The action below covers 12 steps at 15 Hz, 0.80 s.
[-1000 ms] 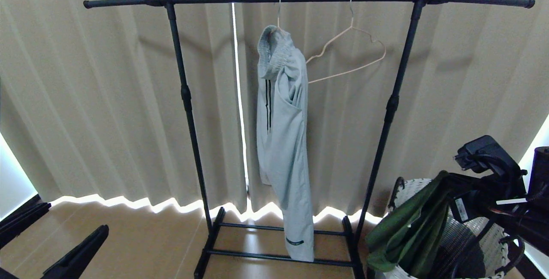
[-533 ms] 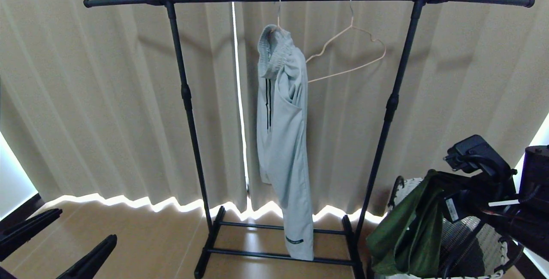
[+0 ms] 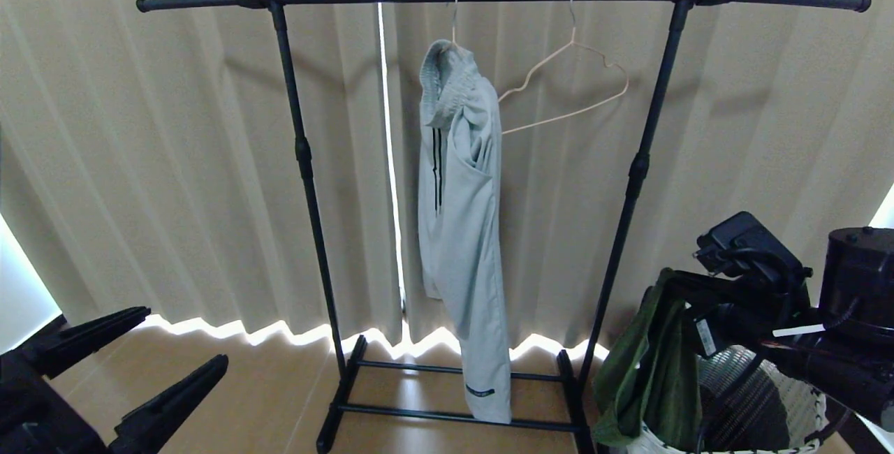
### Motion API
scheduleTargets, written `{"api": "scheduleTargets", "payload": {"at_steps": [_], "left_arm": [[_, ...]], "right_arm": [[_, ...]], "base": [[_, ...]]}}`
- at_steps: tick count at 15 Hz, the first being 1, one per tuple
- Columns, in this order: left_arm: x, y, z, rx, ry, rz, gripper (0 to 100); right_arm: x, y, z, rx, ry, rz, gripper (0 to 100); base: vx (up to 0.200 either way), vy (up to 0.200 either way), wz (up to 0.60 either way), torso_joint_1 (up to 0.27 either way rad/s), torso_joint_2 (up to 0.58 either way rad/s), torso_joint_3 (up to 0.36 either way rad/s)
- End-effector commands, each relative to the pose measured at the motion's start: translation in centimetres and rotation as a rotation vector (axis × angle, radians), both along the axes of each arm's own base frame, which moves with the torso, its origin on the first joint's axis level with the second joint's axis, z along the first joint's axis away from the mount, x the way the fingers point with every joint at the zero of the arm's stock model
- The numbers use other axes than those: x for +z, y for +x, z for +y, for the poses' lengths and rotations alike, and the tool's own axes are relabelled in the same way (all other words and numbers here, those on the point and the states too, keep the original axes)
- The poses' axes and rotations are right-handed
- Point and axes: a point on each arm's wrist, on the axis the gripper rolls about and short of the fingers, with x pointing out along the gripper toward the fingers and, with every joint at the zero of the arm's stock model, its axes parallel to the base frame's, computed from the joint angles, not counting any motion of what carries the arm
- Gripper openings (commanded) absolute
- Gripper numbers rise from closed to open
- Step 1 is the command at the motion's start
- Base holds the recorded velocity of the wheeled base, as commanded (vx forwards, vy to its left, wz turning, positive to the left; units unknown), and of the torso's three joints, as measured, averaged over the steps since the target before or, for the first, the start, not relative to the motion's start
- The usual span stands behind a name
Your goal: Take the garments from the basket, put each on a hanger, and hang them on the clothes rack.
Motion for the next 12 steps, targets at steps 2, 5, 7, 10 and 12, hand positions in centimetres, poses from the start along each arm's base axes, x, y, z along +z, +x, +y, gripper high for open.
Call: {"api": "scheduleTargets", "payload": {"at_steps": [2, 5, 7, 10, 12], "left_arm": [[1.3, 5.6, -3.9, -0.155, 0.026, 0.09, 100], [0.3, 8.3, -8.3, -0.282, 0.068, 0.167, 100], [-0.9, 9.3, -11.1, -0.316, 0.109, 0.217, 100], [-3.1, 10.8, -14.7, -0.349, 0.143, 0.24, 100], [-3.8, 11.4, -17.6, -0.363, 0.105, 0.236, 100]], "right_arm": [[1.3, 0.5, 2.5, 0.09, 0.077, -0.034, 0], [2.9, 0.8, 4.9, 0.17, 0.121, -0.081, 0], [4.0, 0.8, 6.0, 0.212, 0.15, -0.113, 0], [5.1, -0.1, 7.7, 0.286, 0.295, -0.099, 0], [5.3, -0.1, 8.0, 0.337, 0.318, -0.091, 0]], "base": [[0.0, 0.0, 0.0, 0.0, 0.0, 0.0], [0.0, 0.0, 0.0, 0.0, 0.0, 0.0], [0.0, 0.0, 0.0, 0.0, 0.0, 0.0], [0.0, 0.0, 0.0, 0.0, 0.0, 0.0], [0.0, 0.0, 0.0, 0.0, 0.0, 0.0]]}}
